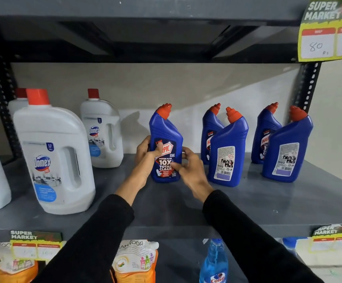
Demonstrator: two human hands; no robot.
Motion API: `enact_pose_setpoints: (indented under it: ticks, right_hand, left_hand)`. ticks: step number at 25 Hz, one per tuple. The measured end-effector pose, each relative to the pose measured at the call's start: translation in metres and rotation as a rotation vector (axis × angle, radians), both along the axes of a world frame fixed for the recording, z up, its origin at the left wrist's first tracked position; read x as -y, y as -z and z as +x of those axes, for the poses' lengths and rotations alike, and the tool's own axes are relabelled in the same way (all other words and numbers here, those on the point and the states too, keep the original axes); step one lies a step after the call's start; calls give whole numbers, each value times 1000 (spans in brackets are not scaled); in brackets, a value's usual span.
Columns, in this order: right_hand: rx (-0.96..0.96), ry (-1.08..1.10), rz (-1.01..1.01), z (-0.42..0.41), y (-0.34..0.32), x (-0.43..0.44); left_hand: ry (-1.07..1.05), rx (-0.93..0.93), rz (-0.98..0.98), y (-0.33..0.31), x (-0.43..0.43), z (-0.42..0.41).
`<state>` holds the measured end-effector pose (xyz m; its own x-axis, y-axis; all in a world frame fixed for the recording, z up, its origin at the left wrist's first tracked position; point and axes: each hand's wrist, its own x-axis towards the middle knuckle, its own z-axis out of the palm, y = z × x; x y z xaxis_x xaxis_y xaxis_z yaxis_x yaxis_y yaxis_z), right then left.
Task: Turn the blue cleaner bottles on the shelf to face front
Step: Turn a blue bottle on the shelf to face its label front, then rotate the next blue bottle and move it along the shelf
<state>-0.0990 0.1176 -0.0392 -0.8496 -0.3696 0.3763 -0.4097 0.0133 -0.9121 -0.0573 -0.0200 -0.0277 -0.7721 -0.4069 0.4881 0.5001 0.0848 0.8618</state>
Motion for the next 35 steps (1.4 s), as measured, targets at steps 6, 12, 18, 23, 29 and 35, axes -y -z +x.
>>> enact_pose_setpoints:
  ticks: [6, 12, 18, 23, 29, 35]
  right_hand:
    - [-22, 37, 88, -6, 6, 2]
    - [-226, 121, 65, 9, -4, -25]
    - [-595, 522, -130, 1, -30, -92]
    - [-217, 473, -76, -28, -13, -132]
    - [38, 219, -28, -37, 8, -134]
    - [-184, 317, -88, -29, -26, -135]
  left_hand:
    - [-12, 34, 20, 11, 8, -3]
    - [-513, -133, -320, 7, -14, 5]
    - [-399, -472, -588, -12, -112, -25]
    - [-198, 36, -330, 21, -146, -54]
    - [-311, 258, -177, 24, -160, -58]
    - [-235, 90, -49, -20, -191, -51]
